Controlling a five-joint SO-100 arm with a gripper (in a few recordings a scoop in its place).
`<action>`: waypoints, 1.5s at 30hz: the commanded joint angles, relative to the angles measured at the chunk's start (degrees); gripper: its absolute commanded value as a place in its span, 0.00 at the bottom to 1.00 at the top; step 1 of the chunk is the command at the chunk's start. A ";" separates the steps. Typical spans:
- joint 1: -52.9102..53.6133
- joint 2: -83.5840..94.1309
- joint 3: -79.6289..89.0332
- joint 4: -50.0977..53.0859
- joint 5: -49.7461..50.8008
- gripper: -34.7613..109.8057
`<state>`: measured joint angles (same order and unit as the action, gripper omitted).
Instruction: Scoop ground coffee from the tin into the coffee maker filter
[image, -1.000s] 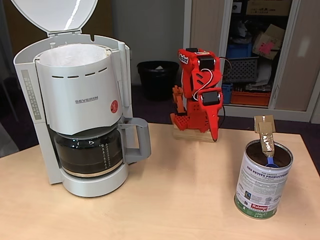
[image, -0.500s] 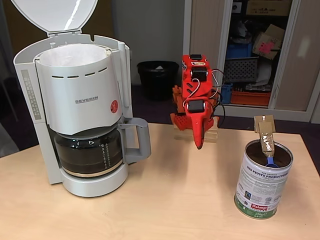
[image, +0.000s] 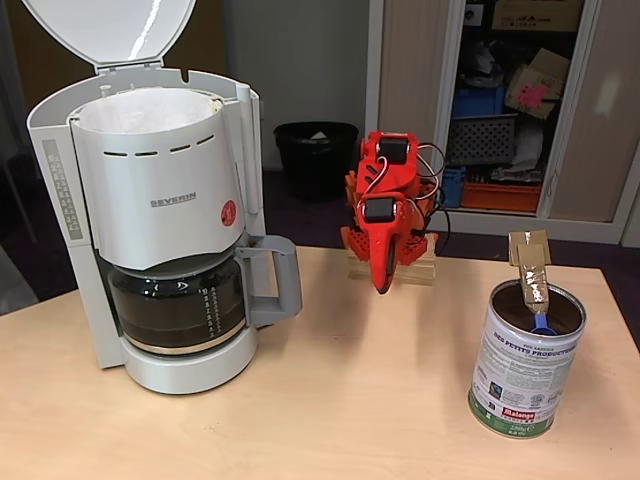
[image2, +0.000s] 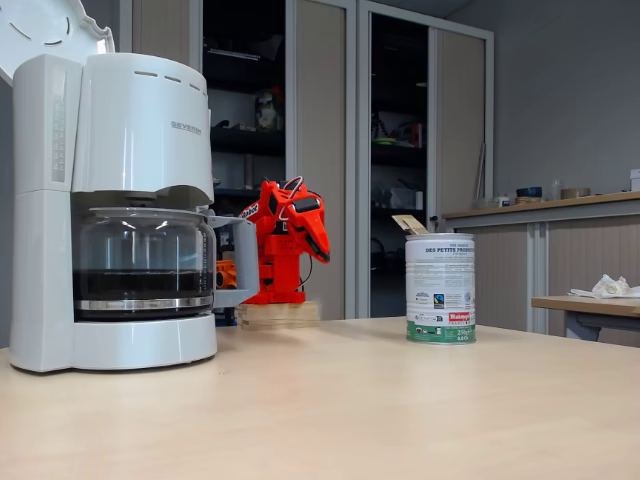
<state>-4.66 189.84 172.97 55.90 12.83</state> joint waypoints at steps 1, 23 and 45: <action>1.32 0.97 0.35 3.08 -1.67 0.24; 2.72 0.79 7.03 11.78 -4.39 0.24; 2.55 0.53 7.03 13.62 4.92 0.24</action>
<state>-1.23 190.28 179.65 68.82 13.97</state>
